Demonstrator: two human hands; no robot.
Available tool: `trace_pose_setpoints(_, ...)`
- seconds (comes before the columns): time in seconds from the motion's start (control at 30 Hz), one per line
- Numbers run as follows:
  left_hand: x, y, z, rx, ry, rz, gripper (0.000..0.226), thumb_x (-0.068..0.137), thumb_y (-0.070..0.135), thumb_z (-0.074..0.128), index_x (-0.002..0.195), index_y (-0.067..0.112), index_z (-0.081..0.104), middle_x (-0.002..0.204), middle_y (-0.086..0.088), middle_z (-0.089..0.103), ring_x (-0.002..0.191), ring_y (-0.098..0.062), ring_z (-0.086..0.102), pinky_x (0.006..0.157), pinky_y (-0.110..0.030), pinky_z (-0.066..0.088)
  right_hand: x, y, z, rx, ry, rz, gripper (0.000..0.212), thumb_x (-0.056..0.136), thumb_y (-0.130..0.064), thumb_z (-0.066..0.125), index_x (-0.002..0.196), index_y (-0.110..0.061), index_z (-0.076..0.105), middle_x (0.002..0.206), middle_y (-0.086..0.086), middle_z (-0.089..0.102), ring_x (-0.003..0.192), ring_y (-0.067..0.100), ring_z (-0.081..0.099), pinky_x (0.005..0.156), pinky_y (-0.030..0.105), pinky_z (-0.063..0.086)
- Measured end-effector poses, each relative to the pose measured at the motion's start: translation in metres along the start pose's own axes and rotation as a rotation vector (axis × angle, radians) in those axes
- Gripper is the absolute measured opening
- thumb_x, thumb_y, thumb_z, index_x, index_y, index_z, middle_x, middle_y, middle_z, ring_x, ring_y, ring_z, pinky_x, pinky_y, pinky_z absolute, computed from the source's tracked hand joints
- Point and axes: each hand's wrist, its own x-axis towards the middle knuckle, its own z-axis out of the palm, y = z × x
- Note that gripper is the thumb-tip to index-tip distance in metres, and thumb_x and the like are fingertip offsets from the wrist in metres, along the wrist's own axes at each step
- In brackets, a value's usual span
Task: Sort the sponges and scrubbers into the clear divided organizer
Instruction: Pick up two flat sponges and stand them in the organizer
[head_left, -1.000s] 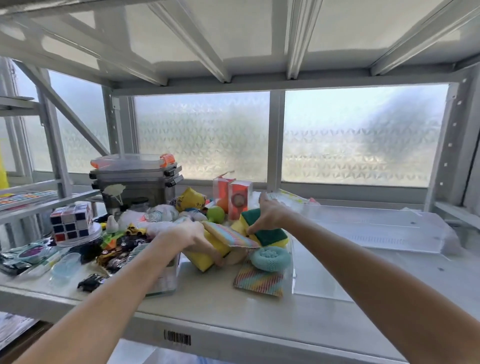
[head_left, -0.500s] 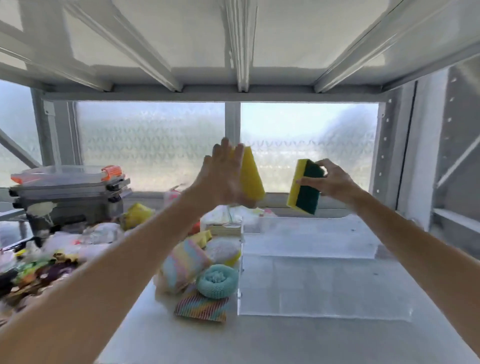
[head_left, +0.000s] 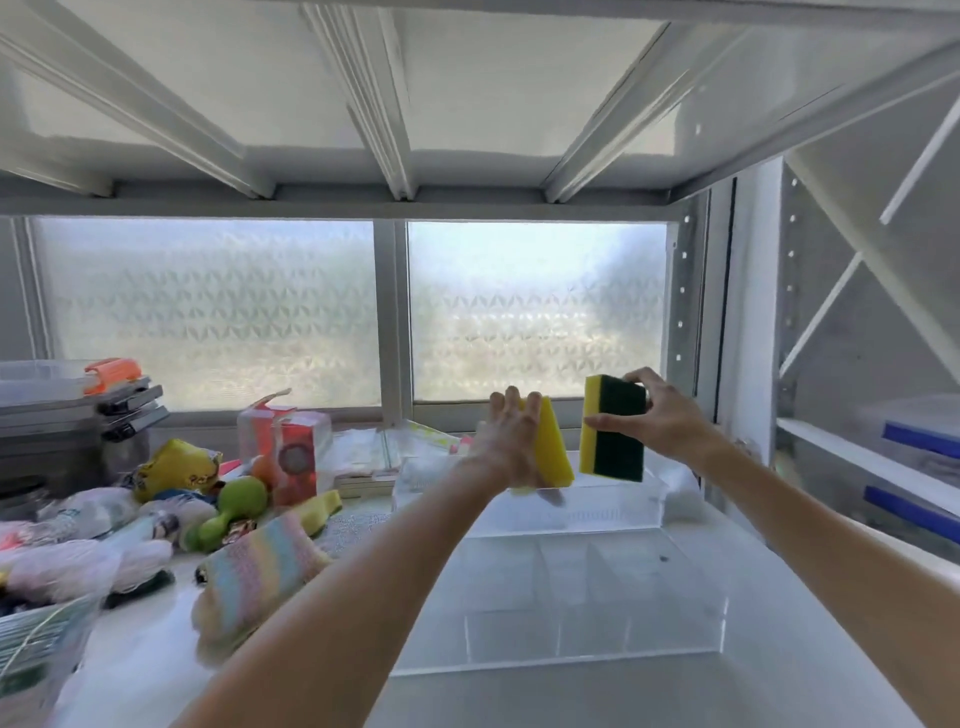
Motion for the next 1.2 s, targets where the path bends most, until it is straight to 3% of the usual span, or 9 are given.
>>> trace_pose_setpoints(0.13,0.003,-0.001,0.009,-0.17,-0.008,0.041,0.137,0.038,0.049,0.093,0.148,0.019,0.018,0.14,-0.009,0.029,0.134,-0.031,0.029,0.11,-0.052,0.038,-0.003,-0.002,-0.002,0.074,-0.054,0.006,0.074,0.061,-0.055,0.08,0.121,-0.023,0.048,0.094,0.003,0.063,0.095,0.027,0.062,0.076,0.033,0.049)
trace_pose_setpoints(0.27,0.009,0.006,0.015,-0.255,-0.09,0.098,0.143,0.038,0.047,0.093,0.152,0.026,0.009,0.146,-0.006,0.024,0.142,-0.027,0.024,0.117,-0.051,0.029,-0.008,-0.003,0.004,0.002,-0.057,-0.021,0.083,0.049,-0.071,0.075,0.113,-0.025,0.048,0.098,0.004,0.066,0.091,0.024,0.065,0.079,0.039,0.058)
trace_pose_setpoints(0.37,0.016,-0.008,0.009,-0.332,-0.178,0.096,0.129,0.041,0.04,0.094,0.149,0.031,0.023,0.146,-0.002,0.027,0.138,-0.023,0.03,0.115,-0.045,0.034,-0.007,-0.003,0.008,-0.042,-0.026,-0.023,0.087,0.044,-0.075,0.073,0.111,-0.026,0.048,0.101,0.007,0.062,0.091,0.024,0.063,0.078,0.039,0.058)
trace_pose_setpoints(0.67,0.019,-0.006,0.018,-0.303,0.061,0.026,0.091,0.047,0.024,0.094,0.124,0.009,0.048,0.125,-0.011,0.038,0.109,-0.034,0.056,0.091,-0.047,0.055,-0.008,-0.009,0.033,-0.273,0.086,-0.155,0.068,0.065,-0.056,0.077,0.115,-0.021,0.05,0.103,0.008,0.048,0.083,0.021,0.053,0.067,0.028,0.043)
trace_pose_setpoints(0.83,0.021,-0.003,0.023,-0.478,0.073,-0.051,0.073,0.062,0.013,0.084,0.126,0.009,0.051,0.127,-0.016,0.043,0.114,-0.034,0.053,0.098,-0.042,0.049,0.002,-0.003,0.014,0.022,0.042,-0.109,0.032,0.08,-0.027,0.073,0.105,-0.012,0.06,0.089,0.02,0.064,0.076,0.034,0.065,0.071,0.044,0.058)
trace_pose_setpoints(0.97,0.02,0.0,0.029,-0.528,0.032,-0.093,0.051,0.071,0.009,0.068,0.119,0.008,0.052,0.119,-0.02,0.051,0.112,-0.036,0.054,0.084,-0.036,0.05,0.001,0.007,0.008,0.022,-0.142,-0.067,0.024,0.09,-0.012,0.061,0.114,-0.008,0.057,0.095,0.022,0.063,0.077,0.033,0.068,0.076,0.045,0.06)
trace_pose_setpoints(1.03,0.017,-0.001,0.024,-0.491,-0.032,-0.063,0.059,0.071,0.006,0.061,0.128,0.008,0.048,0.128,-0.022,0.052,0.123,-0.039,0.05,0.095,-0.041,0.05,-0.003,0.012,0.008,-0.108,-0.195,-0.068,0.029,0.09,-0.016,0.06,0.118,-0.016,0.055,0.107,0.022,0.061,0.085,0.036,0.068,0.085,0.049,0.056)
trace_pose_setpoints(1.1,0.008,-0.01,0.007,-0.387,-0.082,-0.006,0.077,0.078,0.001,0.06,0.148,0.008,0.03,0.149,-0.02,0.039,0.141,-0.035,0.035,0.115,-0.038,0.034,-0.007,0.008,0.006,-0.254,-0.141,-0.116,0.036,0.088,-0.019,0.064,0.122,-0.02,0.054,0.116,0.02,0.058,0.093,0.035,0.066,0.088,0.044,0.053)
trace_pose_setpoints(1.2,-0.016,-0.041,-0.041,-0.25,-0.03,0.049,0.076,0.083,0.008,0.066,0.15,0.005,0.029,0.15,-0.018,0.038,0.14,-0.03,0.038,0.114,-0.031,0.03,-0.016,-0.023,0.01,-0.309,0.07,-0.271,0.041,0.082,-0.016,0.069,0.121,-0.019,0.056,0.116,0.019,0.054,0.101,0.034,0.062,0.087,0.046,0.052)
